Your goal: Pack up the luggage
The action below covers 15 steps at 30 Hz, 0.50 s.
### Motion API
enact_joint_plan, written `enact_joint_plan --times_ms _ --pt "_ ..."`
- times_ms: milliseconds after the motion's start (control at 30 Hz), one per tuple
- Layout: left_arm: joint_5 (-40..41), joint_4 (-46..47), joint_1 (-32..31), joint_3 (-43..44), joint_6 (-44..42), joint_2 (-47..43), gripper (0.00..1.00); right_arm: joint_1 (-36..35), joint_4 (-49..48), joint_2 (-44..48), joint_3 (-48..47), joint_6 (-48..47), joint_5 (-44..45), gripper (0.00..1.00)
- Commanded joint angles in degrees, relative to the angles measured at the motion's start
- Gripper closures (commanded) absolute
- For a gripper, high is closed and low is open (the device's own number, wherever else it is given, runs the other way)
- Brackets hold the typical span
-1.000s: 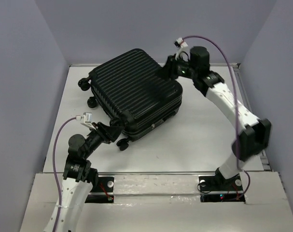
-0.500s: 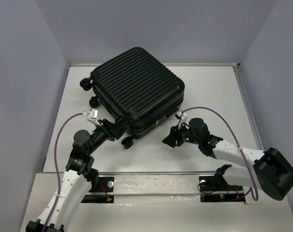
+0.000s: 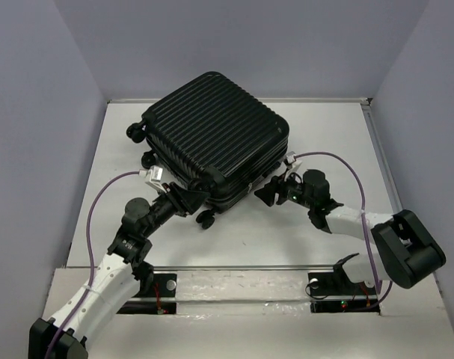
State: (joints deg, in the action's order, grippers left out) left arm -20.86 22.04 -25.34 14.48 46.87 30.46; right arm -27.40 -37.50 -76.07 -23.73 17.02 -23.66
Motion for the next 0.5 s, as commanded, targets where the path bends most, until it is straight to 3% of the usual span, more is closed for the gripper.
enact_joint_plan --times_ms 0,467 --pt "0.65 10.30 -0.85 1.60 -0.64 -0.22 0.94 -0.29 -5.83 -3.37 -4.39 -3.04 -9.11 0.36" --pt "1.26 10.30 -2.69 0.20 -0.20 -1.19 0.94 -0.29 -11.63 -12.07 -10.81 -1.99 -13.95 0.33"
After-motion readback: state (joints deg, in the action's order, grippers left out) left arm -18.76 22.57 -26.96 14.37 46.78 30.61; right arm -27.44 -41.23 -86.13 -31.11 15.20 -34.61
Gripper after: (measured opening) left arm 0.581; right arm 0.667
